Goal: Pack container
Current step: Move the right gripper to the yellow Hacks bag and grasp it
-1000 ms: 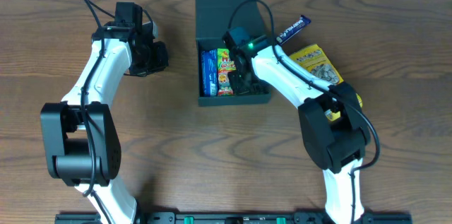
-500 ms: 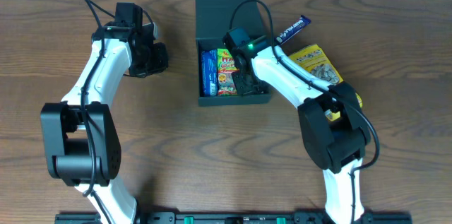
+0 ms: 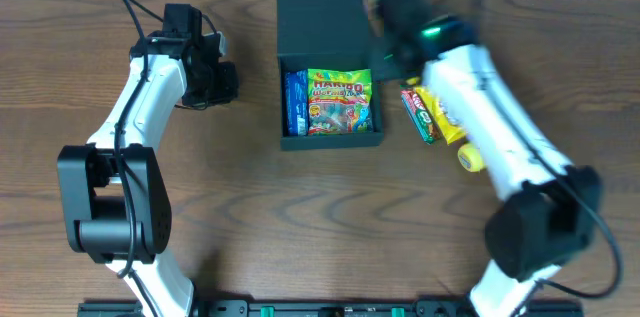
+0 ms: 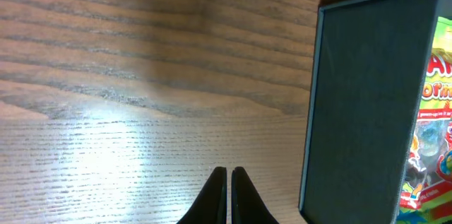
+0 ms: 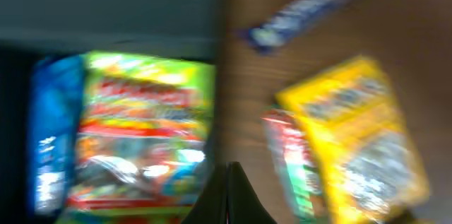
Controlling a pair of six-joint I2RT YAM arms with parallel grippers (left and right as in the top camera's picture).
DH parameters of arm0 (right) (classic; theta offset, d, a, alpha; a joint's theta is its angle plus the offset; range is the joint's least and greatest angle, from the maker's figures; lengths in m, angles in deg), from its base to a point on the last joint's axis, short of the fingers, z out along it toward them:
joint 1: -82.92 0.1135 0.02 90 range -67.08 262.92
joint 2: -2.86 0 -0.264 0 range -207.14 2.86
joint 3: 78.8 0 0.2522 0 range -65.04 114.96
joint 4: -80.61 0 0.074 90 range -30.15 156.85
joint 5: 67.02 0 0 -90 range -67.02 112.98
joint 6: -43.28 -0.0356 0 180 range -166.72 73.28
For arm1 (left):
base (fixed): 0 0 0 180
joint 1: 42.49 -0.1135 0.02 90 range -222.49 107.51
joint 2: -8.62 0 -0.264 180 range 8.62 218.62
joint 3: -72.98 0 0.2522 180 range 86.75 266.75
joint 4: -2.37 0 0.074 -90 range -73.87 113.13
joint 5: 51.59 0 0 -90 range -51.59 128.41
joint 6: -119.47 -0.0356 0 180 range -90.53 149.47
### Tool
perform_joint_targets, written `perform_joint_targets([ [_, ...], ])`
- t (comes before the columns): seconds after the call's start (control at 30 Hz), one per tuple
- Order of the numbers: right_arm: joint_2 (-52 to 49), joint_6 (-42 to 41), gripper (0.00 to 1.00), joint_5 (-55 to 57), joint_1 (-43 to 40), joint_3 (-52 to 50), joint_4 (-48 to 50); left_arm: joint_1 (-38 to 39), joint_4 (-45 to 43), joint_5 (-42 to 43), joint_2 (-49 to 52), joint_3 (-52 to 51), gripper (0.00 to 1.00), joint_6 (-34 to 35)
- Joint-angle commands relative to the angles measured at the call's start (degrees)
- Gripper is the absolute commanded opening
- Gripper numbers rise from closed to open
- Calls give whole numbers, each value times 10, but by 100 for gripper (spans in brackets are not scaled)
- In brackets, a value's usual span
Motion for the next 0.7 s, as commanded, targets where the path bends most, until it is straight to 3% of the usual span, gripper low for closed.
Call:
perform_joint_targets([
  [0.0, 2, -14, 1, 3, -84, 0, -31, -1, -2, -1, -13, 12, 6, -17],
  [0.27, -5, 126, 4, -41, -254, -12, 2, 3, -16, 0, -13, 12, 6, -14],
  [0.43, -40, 203, 7, -87, -303, -12, 20, 20, -29, -1, -13, 12, 6, -14],
  [0.6, -88, 222, 27, -86, -296, -12, 26, 41, -37, -3, -13, 12, 6, -1],
  [0.67, -103, 222, 52, -76, -283, -12, 24, 49, -37, -3, -13, 12, 6, 1],
])
